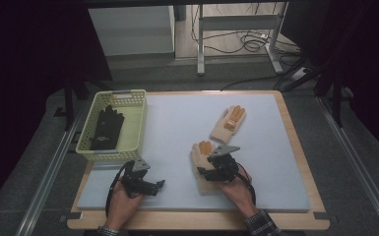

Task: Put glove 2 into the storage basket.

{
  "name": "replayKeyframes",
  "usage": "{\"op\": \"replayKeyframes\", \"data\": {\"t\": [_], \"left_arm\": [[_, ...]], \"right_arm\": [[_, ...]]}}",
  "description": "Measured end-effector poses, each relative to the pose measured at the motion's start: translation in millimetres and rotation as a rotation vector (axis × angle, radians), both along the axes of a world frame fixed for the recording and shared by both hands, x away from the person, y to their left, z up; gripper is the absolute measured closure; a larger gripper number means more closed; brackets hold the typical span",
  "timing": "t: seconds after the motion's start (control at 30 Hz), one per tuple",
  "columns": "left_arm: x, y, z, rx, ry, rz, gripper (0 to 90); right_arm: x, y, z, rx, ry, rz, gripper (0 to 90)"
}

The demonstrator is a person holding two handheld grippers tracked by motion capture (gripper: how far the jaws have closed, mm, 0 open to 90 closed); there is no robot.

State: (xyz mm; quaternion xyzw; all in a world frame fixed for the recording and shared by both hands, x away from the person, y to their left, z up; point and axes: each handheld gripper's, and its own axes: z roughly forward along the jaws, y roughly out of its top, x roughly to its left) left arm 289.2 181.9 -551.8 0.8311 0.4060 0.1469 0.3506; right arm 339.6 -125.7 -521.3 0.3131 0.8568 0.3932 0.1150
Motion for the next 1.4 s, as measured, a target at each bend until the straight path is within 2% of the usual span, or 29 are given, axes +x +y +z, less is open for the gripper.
{"op": "replayKeyframes", "data": {"t": [0.1,0.17,0.23,0.3,0.37,0.43,0.6,0.73,0.87,1.0,1.17,1.4], "left_arm": [[0.0,0.0,0.0,0.0,0.0,0.0,3.7],[0.0,0.0,0.0,0.0,0.0,0.0,3.7],[0.1,0.0,0.0,0.0,0.0,0.0,3.7],[0.1,0.0,0.0,0.0,0.0,0.0,3.7],[0.2,0.0,-0.1,0.0,0.001,0.0,3.7],[0.2,0.0,-0.1,0.0,0.0,0.0,3.7],[0.2,0.0,-0.1,-0.001,0.0,0.0,3.7],[0.1,-0.1,-0.1,-0.001,0.0,0.0,3.7],[0.1,0.0,-0.1,0.0,0.0,0.0,3.7],[0.2,0.0,-0.1,-0.001,0.0,0.0,3.7],[0.2,0.0,-0.1,-0.001,0.001,0.0,3.7],[0.3,0.1,-0.1,-0.002,0.001,0.0,3.7]], "right_arm": [[-2.0,-10.1,9.9,0.02,-0.021,-0.002,36.2],[-3.3,-22.7,17.0,0.024,-0.028,-0.012,39.6],[-5.0,-36.4,19.9,0.008,-0.022,-0.02,52.8],[-8.4,-50.6,17.4,-0.015,-0.015,-0.023,69.7],[-11.1,-58.1,12.2,-0.013,0.014,-0.01,77.2],[-15.2,-61.6,5.5,-0.02,0.026,0.001,79.6],[-23.2,-54.9,-5.2,-0.019,0.025,0.03,79.6],[-27.5,-41.9,-9.2,-0.009,0.035,0.066,79.5],[-26.4,-38.4,-6.9,-0.033,-0.001,0.072,75.5],[-11.2,-52.6,-0.9,-0.022,-0.015,0.011,68.4],[15.2,-68.5,6.3,-0.007,-0.028,-0.087,60.3],[57.6,-77.8,14.0,-0.004,-0.049,-0.191,52.3]]}}
